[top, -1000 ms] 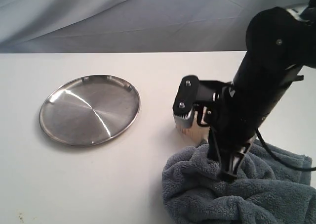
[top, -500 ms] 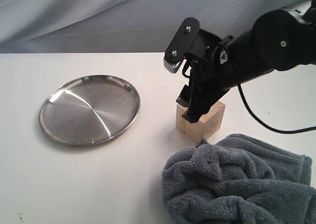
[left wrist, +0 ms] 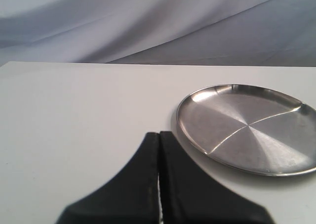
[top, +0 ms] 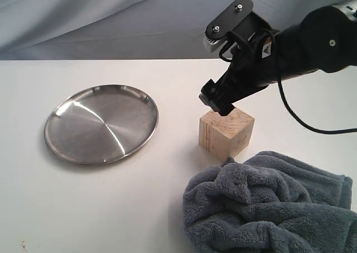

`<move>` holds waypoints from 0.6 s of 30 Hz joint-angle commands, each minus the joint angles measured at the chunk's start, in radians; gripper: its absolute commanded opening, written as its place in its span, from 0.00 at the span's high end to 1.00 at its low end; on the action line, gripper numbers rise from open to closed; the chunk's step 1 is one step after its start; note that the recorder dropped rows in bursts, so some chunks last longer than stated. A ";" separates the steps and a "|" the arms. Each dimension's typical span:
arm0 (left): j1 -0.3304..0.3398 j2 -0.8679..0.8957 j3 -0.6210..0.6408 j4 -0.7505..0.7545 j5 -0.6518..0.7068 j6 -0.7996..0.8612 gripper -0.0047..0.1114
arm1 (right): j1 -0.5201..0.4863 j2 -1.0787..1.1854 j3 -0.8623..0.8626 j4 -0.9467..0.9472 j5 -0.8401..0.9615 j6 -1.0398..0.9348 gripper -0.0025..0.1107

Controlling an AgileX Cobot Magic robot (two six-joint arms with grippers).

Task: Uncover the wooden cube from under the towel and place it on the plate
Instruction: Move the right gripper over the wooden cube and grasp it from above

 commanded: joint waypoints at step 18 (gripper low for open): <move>-0.005 -0.004 0.004 0.005 -0.010 -0.003 0.96 | -0.006 0.178 0.001 -0.084 -0.054 0.021 0.05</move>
